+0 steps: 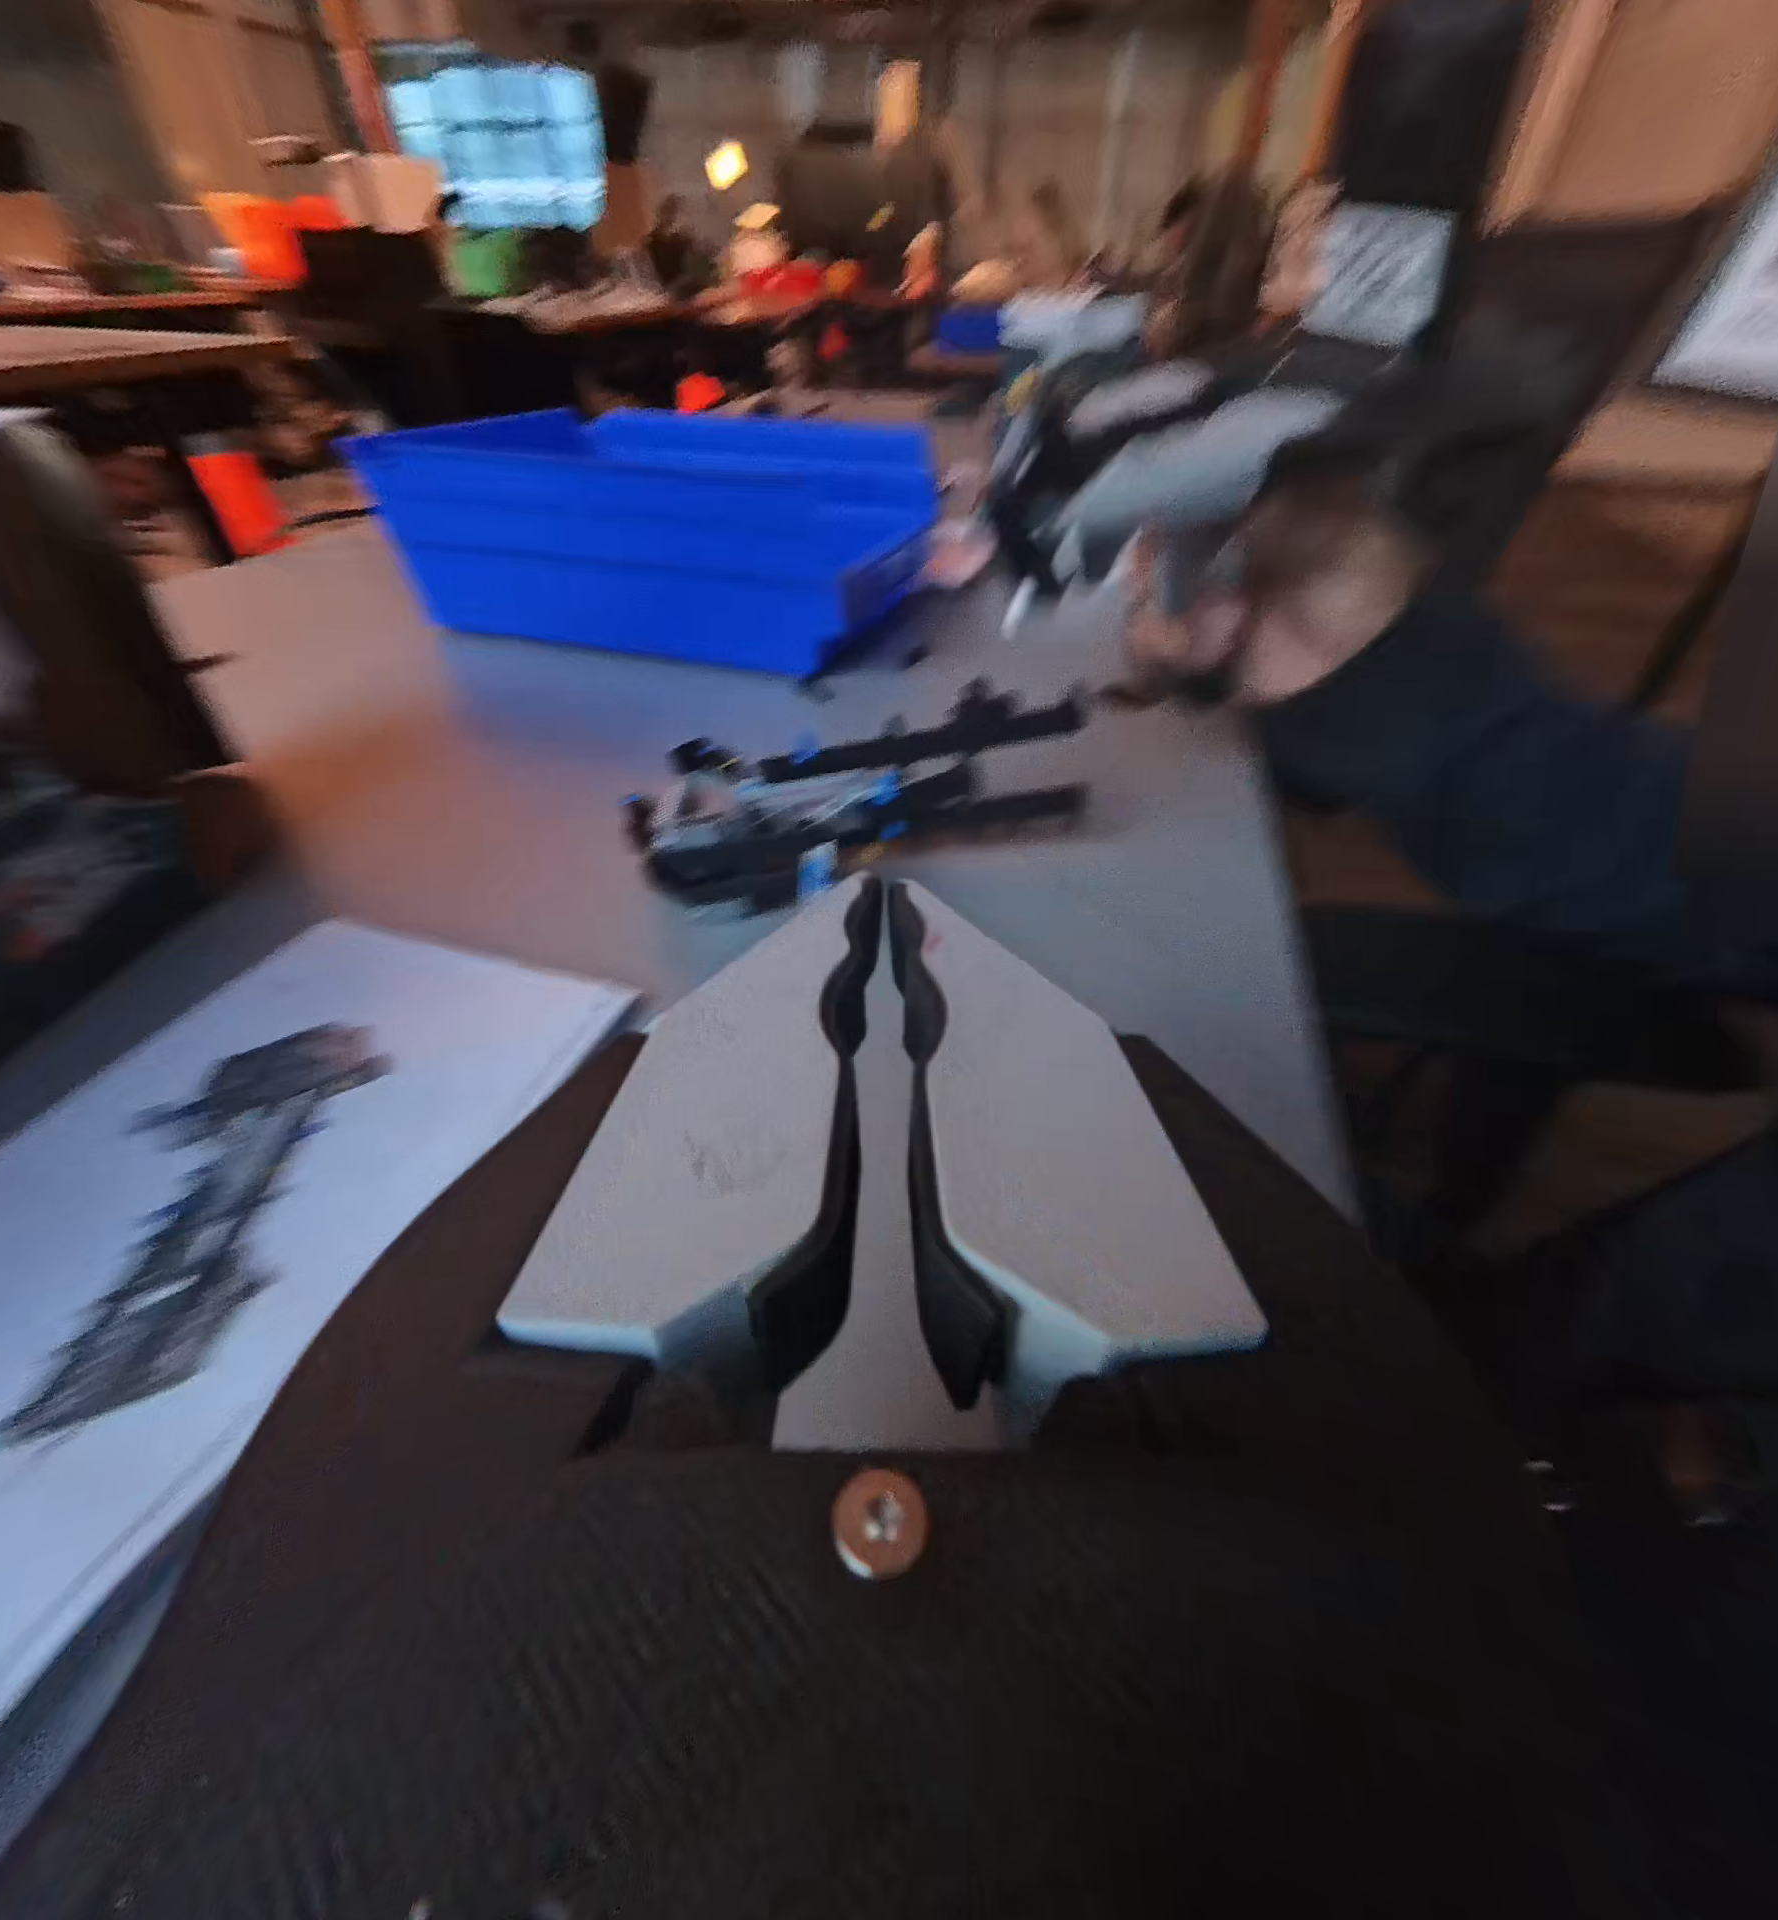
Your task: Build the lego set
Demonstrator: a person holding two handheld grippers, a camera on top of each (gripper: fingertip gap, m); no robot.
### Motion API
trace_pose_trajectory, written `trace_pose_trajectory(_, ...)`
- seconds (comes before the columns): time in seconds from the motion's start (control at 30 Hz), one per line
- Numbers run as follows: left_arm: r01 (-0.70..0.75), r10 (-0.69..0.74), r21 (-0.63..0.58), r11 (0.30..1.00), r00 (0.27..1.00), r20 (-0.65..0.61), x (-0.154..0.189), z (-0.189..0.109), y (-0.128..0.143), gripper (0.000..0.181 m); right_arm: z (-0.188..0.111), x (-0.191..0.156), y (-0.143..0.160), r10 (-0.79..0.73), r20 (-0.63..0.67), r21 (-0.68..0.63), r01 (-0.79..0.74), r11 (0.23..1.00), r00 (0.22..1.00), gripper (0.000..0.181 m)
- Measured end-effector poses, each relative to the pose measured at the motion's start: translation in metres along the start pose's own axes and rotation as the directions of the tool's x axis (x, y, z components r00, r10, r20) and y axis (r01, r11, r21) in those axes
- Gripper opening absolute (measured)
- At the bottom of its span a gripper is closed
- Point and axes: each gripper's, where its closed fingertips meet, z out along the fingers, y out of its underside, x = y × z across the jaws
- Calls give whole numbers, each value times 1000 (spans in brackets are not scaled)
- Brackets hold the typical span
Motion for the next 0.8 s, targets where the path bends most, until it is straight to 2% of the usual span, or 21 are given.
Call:
trace_pose_trajectory(0.03, -33, 36, -50, 998, 997, 72, -12, -2, 7, 0, -14, 21, -3, -17, -71, 48, 20, 999, 997, 15)
trace_pose_trajectory(0.13, -110, 124, -108, 988, 984, 130, -15, -2, 13, 0, -45, 66, 4, -4, -195, 136, 31, 990, 981, 15)
trace_pose_trajectory(0.23, -201, 230, -179, 963, 960, 159, -14, 3, 21, 0, -45, 85, 18, 60, -200, 133, -34, 991, 978, 15)
trace_pose_trajectory(0.27, -232, 269, -206, 951, 948, 170, -15, 4, 24, 0, -43, 84, 16, 47, -193, 120, -23, 992, 980, 15)
trace_pose_trajectory(0.37, -270, 319, -244, 931, 929, 189, -17, 5, 29, 0, -37, 91, 16, -60, -281, 77, 85, 993, 958, 15)
trace_pose_trajectory(0.47, -242, 289, -218, 945, 933, 216, -21, 1, 25, 0, -27, 87, 23, -78, -264, 23, 87, 996, 961, 15)
trace_pose_trajectory(0.67, -61, 77, -72, 996, 965, 252, -38, -15, 10, 10, -23, 82, 27, -192, -292, -36, 190, 981, 937, 15)
trace_pose_trajectory(0.8, -35, 45, -43, 998, 964, 263, -37, -25, 8, 10, -20, 84, 33, -229, -309, -84, 213, 973, 923, 15)
